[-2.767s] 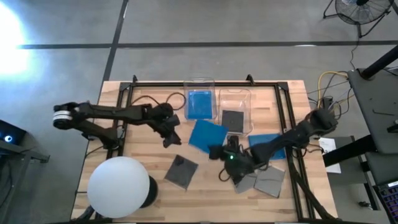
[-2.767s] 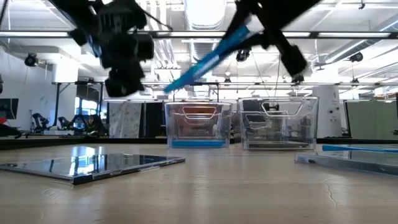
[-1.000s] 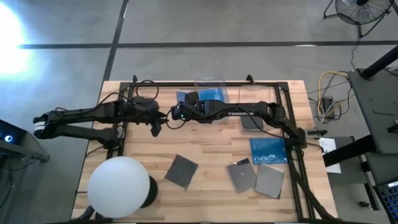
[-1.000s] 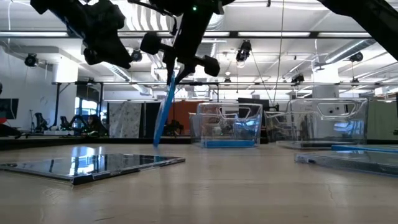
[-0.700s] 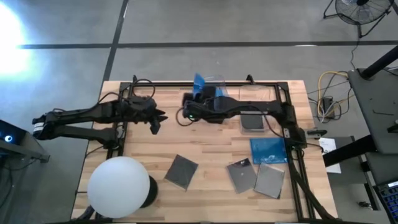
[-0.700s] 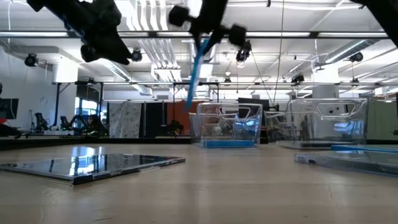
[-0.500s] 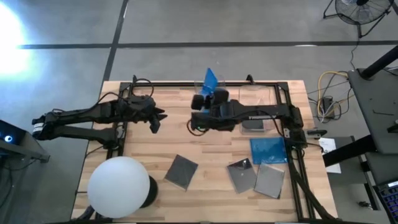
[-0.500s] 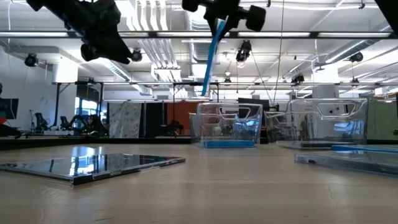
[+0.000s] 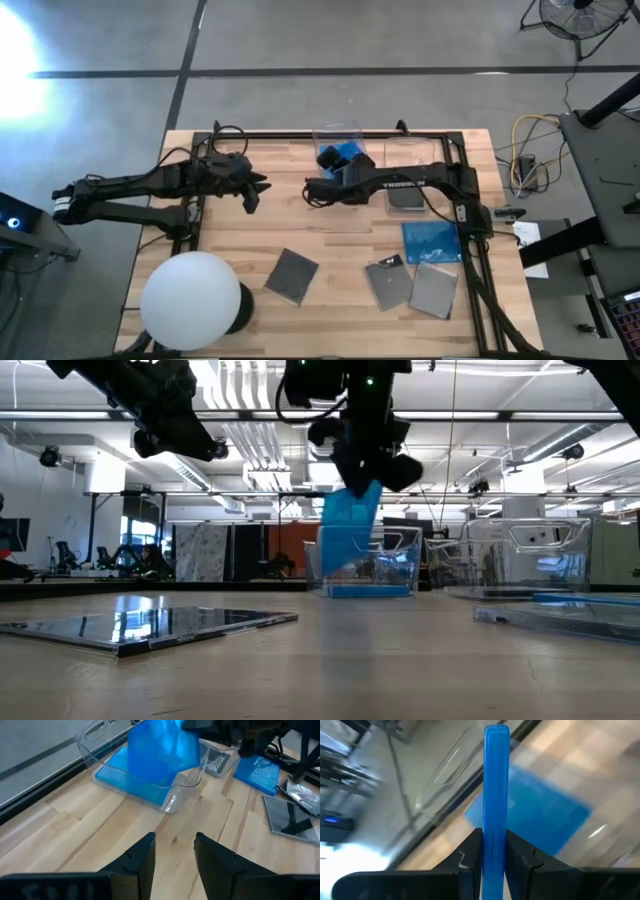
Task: Pick & place jewel cases by type
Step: Put the blue CD case into the left transparent bin, then adjust the right transparent bin
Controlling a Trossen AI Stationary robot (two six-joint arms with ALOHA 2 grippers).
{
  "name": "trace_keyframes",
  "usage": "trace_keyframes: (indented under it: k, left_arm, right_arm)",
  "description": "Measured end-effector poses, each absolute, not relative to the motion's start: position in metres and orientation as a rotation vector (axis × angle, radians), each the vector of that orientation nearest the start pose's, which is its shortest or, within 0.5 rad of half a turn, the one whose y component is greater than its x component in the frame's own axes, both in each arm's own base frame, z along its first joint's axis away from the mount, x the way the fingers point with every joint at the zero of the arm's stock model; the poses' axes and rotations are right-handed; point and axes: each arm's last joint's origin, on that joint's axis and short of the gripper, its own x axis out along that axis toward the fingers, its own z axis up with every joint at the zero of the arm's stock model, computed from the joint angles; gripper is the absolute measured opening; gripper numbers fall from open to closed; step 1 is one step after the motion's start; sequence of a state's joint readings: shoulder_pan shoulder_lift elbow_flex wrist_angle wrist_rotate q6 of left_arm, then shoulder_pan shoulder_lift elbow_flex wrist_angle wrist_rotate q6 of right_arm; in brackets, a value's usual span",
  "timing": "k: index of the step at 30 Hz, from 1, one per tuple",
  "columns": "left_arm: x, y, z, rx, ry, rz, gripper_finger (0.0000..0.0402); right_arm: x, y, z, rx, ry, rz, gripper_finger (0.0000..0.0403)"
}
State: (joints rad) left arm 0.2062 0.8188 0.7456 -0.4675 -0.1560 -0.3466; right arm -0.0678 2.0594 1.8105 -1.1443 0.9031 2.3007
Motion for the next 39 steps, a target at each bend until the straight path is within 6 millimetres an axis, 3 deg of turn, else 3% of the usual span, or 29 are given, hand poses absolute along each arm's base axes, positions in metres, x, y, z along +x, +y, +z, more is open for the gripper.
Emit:
trace_keyframes:
  k: [3, 11, 14, 19, 29, 32, 35, 39]
  left_arm:
    - [0.166, 0.039, 0.288, -0.349, 0.48, 0.444, 0.0117]
    - [0.166, 0.039, 0.288, -0.341, 0.484, 0.442, 0.0117]
    - [0.166, 0.039, 0.288, -0.327, 0.487, 0.438, 0.0117]
    - [0.166, 0.039, 0.288, -0.307, 0.492, 0.433, 0.0117]
    - [0.166, 0.039, 0.288, -0.302, 0.492, 0.432, 0.0117]
    - [0.166, 0.039, 0.288, -0.302, 0.492, 0.432, 0.0117]
    - [0.166, 0.039, 0.288, -0.302, 0.492, 0.432, 0.0117]
    - [0.166, 0.039, 0.288, -0.303, 0.493, 0.428, 0.0117]
  right_arm:
    - [0.415, -0.058, 0.252, 1.328, -0.314, -1.564, 0.0053]
    - [0.404, -0.082, 0.246, 1.391, -0.163, -1.664, 0.0054]
    - [0.408, -0.09, 0.246, 1.457, -0.091, -1.621, 0.0054]
    - [0.415, -0.096, 0.248, 1.371, 0.088, -1.504, 0.006]
    - [0.407, -0.089, 0.246, 1.295, 0.369, -1.479, 0.018]
    - [0.402, -0.083, 0.258, 1.177, 0.471, -1.404, 0.0211]
    - [0.396, -0.073, 0.278, 1.029, 0.617, -1.219, 0.0228]
    - [0.385, -0.046, 0.313, 0.75, 0.735, -0.955, 0.0236]
